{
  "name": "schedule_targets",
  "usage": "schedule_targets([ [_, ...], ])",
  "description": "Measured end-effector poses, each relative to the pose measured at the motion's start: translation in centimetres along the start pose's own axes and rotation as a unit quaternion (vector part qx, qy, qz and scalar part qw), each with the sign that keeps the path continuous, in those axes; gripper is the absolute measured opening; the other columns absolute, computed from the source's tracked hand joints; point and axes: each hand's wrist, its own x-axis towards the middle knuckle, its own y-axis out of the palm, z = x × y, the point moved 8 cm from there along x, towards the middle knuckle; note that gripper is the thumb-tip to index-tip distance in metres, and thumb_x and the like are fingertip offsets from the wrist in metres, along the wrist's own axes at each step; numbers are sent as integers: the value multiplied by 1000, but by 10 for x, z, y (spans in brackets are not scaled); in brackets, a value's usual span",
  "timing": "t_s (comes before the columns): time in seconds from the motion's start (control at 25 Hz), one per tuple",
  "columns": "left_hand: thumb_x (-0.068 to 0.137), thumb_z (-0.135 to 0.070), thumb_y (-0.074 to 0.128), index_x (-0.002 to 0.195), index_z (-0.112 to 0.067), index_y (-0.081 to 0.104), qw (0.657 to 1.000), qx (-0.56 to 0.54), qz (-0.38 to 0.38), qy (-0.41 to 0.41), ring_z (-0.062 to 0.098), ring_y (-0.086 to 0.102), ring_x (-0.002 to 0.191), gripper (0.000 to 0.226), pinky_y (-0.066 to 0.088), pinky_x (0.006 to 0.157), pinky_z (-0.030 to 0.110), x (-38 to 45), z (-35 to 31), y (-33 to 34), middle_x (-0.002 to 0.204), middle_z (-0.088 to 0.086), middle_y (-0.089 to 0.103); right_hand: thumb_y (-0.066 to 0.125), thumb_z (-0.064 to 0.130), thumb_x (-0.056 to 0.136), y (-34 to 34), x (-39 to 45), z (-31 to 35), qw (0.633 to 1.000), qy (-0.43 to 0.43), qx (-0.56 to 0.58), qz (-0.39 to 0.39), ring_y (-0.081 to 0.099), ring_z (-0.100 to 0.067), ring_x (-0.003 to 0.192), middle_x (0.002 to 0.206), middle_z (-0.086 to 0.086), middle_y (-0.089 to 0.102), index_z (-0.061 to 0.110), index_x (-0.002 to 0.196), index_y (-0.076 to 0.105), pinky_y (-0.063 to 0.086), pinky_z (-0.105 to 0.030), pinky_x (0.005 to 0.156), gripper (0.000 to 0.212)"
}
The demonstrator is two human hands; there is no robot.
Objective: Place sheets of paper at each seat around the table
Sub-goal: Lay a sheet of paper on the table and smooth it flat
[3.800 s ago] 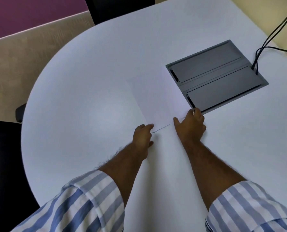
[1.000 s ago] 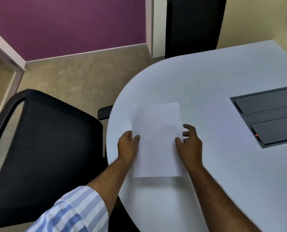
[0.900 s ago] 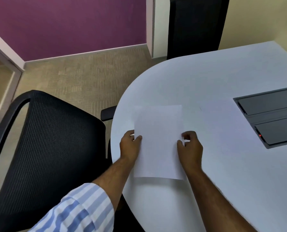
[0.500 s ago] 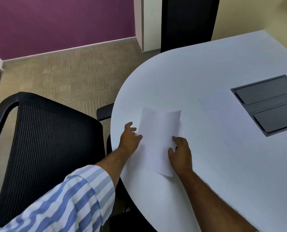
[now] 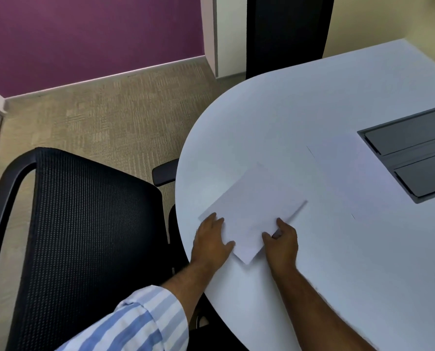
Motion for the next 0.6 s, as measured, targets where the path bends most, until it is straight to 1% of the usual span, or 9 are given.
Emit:
schedule_targets([
  [0.08,91,-56,66,162,-23,27,1000,-7,9,-22,17,8,160,87,14,130,43,-4,1,8,174,-3,12,77,9,90,5,-10,-8,996,57,68,5,58,-24,129,141,-9,58,10,150,52,40,-25,104,65],
  [0.16,93,-60,61,164,-23,22,999,34,15,-23,18,2,162,89,5,131,45,-2,2,10,175,-3,7,77,12,90,10,-20,-9,995,68,76,15,57,-24,132,144,-8,56,10,150,53,40,-26,105,65],
  [0.24,92,-59,62,165,-22,18,996,78,25,-21,19,-3,162,93,0,129,47,5,7,5,176,-2,1,78,17,91,5,-29,-6,999,43,12,-6,59,-26,127,141,-9,54,9,146,57,43,-27,103,59],
  [0.32,87,-57,69,165,-21,15,994,99,47,-22,18,-7,161,102,-3,129,49,13,12,-1,175,-3,-5,76,21,93,-10,-32,-2,997,19,-40,-63,63,-29,120,135,-9,54,9,138,64,47,-30,97,48],
  [0.36,84,-56,73,166,-22,14,993,106,55,-20,17,-8,161,106,-5,128,50,17,15,-4,175,-4,-6,74,21,94,-15,-31,1,995,4,-58,-81,63,-30,119,133,-9,54,9,134,67,48,-31,95,42],
  [0.4,82,-54,77,166,-22,14,992,113,59,-16,17,-8,161,109,-5,128,51,21,16,-8,175,-4,-7,74,22,94,-17,-27,6,992,-22,-89,-83,62,-31,120,134,-8,55,11,131,68,49,-32,94,40],
  [0.44,79,-51,80,165,-22,15,991,119,60,-9,17,-8,161,112,-6,127,52,25,17,-11,175,-5,-6,74,24,93,-15,-21,11,987,-57,-136,-69,59,-32,123,136,-8,54,13,131,68,50,-35,94,40],
  [0.52,76,-47,85,164,-22,18,991,124,59,3,17,-6,162,114,-4,128,52,33,21,-16,175,-4,-3,73,32,92,-4,-8,19,963,-122,-242,-13,49,-30,135,149,-4,48,17,138,62,52,-44,101,50],
  [0.6,73,-44,87,164,-21,21,990,124,62,11,17,-4,162,115,-3,128,53,41,23,-20,175,-4,0,70,42,92,9,5,22,928,-169,-328,44,36,-29,150,165,-5,34,21,150,51,45,-49,112,65],
])
